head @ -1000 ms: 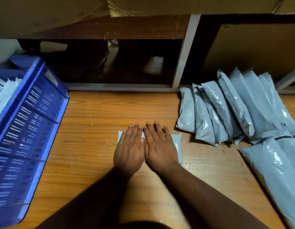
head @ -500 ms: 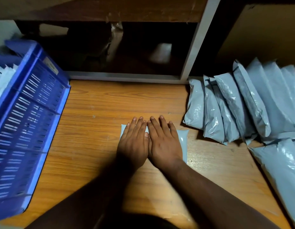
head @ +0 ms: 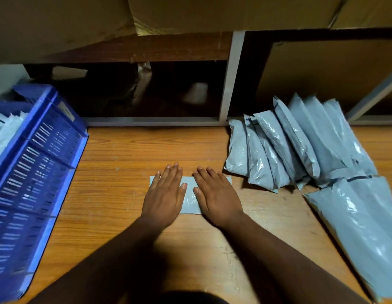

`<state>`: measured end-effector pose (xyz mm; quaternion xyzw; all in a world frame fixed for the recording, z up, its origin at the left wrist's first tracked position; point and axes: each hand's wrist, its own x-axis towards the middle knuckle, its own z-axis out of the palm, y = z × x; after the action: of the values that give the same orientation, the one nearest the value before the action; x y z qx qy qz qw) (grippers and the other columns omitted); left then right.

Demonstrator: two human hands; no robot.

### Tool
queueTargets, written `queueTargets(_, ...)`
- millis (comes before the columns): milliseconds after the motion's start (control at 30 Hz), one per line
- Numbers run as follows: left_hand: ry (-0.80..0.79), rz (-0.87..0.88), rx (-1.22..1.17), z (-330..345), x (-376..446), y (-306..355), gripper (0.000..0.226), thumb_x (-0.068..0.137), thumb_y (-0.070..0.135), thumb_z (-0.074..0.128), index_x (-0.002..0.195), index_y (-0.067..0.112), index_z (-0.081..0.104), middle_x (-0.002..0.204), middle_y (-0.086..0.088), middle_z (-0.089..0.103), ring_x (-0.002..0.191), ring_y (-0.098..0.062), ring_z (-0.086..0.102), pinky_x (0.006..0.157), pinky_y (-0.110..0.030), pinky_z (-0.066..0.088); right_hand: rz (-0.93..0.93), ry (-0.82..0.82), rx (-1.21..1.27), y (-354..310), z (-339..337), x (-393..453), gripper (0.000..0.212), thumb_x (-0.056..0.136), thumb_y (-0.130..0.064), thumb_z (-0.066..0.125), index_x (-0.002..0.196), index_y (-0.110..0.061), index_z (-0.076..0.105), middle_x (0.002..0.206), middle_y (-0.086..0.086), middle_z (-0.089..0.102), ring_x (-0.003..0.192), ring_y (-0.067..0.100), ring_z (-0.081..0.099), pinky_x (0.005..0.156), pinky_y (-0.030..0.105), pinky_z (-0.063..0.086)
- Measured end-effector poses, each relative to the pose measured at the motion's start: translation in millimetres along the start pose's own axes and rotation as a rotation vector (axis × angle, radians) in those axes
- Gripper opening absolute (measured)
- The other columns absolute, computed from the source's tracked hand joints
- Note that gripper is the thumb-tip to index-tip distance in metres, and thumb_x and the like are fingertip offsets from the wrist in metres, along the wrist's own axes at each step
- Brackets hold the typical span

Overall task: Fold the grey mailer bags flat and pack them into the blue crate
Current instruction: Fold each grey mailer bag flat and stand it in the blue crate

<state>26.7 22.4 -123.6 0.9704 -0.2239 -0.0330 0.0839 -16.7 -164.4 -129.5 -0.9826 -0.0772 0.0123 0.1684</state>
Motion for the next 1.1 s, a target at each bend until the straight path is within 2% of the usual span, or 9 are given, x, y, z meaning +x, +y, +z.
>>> queueTargets(167,0.034,0.019,0.021,7.3,-2.2,-2.6,0.068,0.109,0.045,0.006,0.157,0.008,0.036,0.163,-0.007,0.035,0.154,-0.021,0.026,0.127,-0.041,0.018,-0.025,0.037,-0.053,2.1,5.0,-1.4,0.055,0.112,-0.041,0.023,0.157,-0.013,0.041,0.163,0.007,0.040,0.152,0.031,0.032,0.123,0.050,0.024)
queueTargets(300,0.079,0.051,0.012,11.8,0.6,-4.8,0.058,0.110,0.037,0.021,0.154,0.005,0.041,0.161,-0.010,0.039,0.153,-0.024,0.028,0.126,-0.044,0.022,-0.017,0.009,-0.085,3.5,6.7,1.9,0.056,0.112,-0.040,0.022,0.158,-0.013,0.038,0.166,0.006,0.035,0.154,0.030,0.027,0.124,0.051,0.022)
queueTargets(400,0.021,0.021,0.034,8.7,-1.5,-2.3,0.064,0.109,0.042,0.010,0.157,0.008,0.037,0.163,-0.008,0.035,0.154,-0.023,0.025,0.127,-0.041,0.018,-0.013,-0.010,-0.080,2.8,8.5,-0.7,0.056,0.112,-0.040,0.020,0.159,-0.014,0.037,0.166,0.006,0.033,0.155,0.029,0.024,0.124,0.051,0.021)
queueTargets(500,-0.004,-0.014,-0.028,6.5,-0.3,-1.4,0.082,0.102,0.059,-0.010,0.162,0.016,0.024,0.169,-0.002,0.022,0.157,-0.017,0.015,0.129,-0.039,0.011,-0.014,-0.051,-0.023,5.4,6.5,1.1,0.057,0.112,-0.043,0.018,0.161,-0.018,0.031,0.169,0.002,0.028,0.157,0.026,0.019,0.125,0.050,0.019)
queueTargets(600,0.008,-0.044,-0.152,0.8,-2.5,-5.1,0.087,0.097,0.071,-0.008,0.164,0.021,0.019,0.169,0.006,0.012,0.157,-0.012,0.008,0.129,-0.040,0.009,0.017,-0.082,0.047,2.8,-3.6,2.9,0.062,0.109,-0.048,0.014,0.162,-0.020,0.028,0.170,0.000,0.024,0.158,0.023,0.016,0.127,0.050,0.014)
queueTargets(667,0.063,-0.021,-0.165,-3.2,-3.9,-4.3,0.080,0.103,0.065,0.000,0.161,0.020,0.030,0.167,0.004,0.024,0.156,-0.013,0.016,0.128,-0.042,0.014,0.013,-0.038,0.036,-6.1,-9.5,5.9,0.062,0.108,-0.047,0.015,0.158,-0.017,0.038,0.165,0.003,0.035,0.155,0.025,0.025,0.126,0.052,0.019)
queueTargets(767,0.049,0.015,-0.104,-1.4,-6.5,-3.2,0.076,0.106,0.053,-0.002,0.156,0.014,0.040,0.162,-0.002,0.038,0.154,-0.017,0.026,0.127,-0.044,0.020,-0.026,0.002,-0.014,-22.8,-0.5,7.8,0.056,0.110,-0.040,0.021,0.153,-0.014,0.046,0.159,0.007,0.046,0.151,0.028,0.034,0.123,0.053,0.024)
queueTargets(933,0.021,0.020,-0.013,2.3,-9.0,-1.5,0.071,0.109,0.042,0.001,0.151,0.008,0.048,0.156,-0.008,0.047,0.149,-0.025,0.037,0.122,-0.048,0.031,-0.024,0.040,-0.098,-28.7,16.8,2.5,0.054,0.113,-0.037,0.023,0.159,-0.013,0.036,0.165,0.006,0.037,0.155,0.028,0.025,0.124,0.052,0.020)
queueTargets(1100,0.039,0.040,0.039,5.0,-2.8,-0.2,0.057,0.107,0.032,0.021,0.148,0.006,0.051,0.155,-0.009,0.048,0.149,-0.028,0.037,0.122,-0.048,0.031,-0.003,0.037,-0.098,-27.2,19.6,9.8,0.053,0.112,-0.036,0.024,0.159,-0.013,0.037,0.165,0.005,0.035,0.157,0.028,0.020,0.126,0.050,0.016)
